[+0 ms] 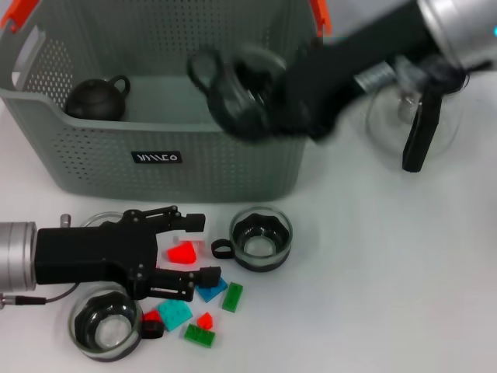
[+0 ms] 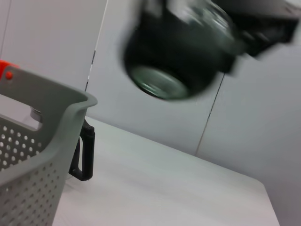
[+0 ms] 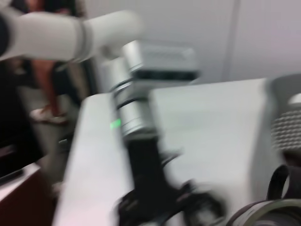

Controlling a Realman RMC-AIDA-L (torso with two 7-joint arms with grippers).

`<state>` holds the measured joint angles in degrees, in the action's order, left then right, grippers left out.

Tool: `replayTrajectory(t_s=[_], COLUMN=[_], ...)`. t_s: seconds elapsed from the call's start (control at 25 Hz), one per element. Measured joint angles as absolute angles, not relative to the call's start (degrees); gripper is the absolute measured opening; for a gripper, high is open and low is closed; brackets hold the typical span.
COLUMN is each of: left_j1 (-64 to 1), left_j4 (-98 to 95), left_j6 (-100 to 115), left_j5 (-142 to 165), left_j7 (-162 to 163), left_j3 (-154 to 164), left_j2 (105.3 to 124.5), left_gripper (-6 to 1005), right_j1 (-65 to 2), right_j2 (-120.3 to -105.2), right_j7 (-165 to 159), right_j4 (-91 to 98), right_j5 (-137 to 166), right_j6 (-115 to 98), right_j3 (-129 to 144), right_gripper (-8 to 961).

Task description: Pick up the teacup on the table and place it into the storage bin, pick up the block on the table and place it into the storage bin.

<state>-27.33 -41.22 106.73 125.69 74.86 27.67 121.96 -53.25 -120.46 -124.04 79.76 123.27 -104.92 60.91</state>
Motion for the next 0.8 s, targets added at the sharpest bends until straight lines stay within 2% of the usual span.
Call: replayTrajectory(t_s=[0.28, 0.6, 0.8], left_j1=[-27.6, -28.9, -29.7], left_j4=[-41.2, -41.2, -41.2], left_j6=[106.8, 106.7, 106.6], left_j5=[125.7, 125.7, 125.7], left_j7=[74.2, 74.2, 74.2], left_j3=[27.8, 27.6, 27.8], left_j2=[122.08, 121.69, 121.64], left_gripper=[933, 933, 933], right_j1=[-60.8, -68.4, -70.1], right_j2=[-120.52, -120.28, -120.67], right_j7=[-126.6, -128.5, -127.9], right_j4=[67.2, 43.0, 35.3], right_j5=[128.9, 135.3, 135.1], right_j6=[-84.1, -56.7, -47.3], right_j3=[63.5, 71.4, 75.3], right_gripper=[108, 117, 123])
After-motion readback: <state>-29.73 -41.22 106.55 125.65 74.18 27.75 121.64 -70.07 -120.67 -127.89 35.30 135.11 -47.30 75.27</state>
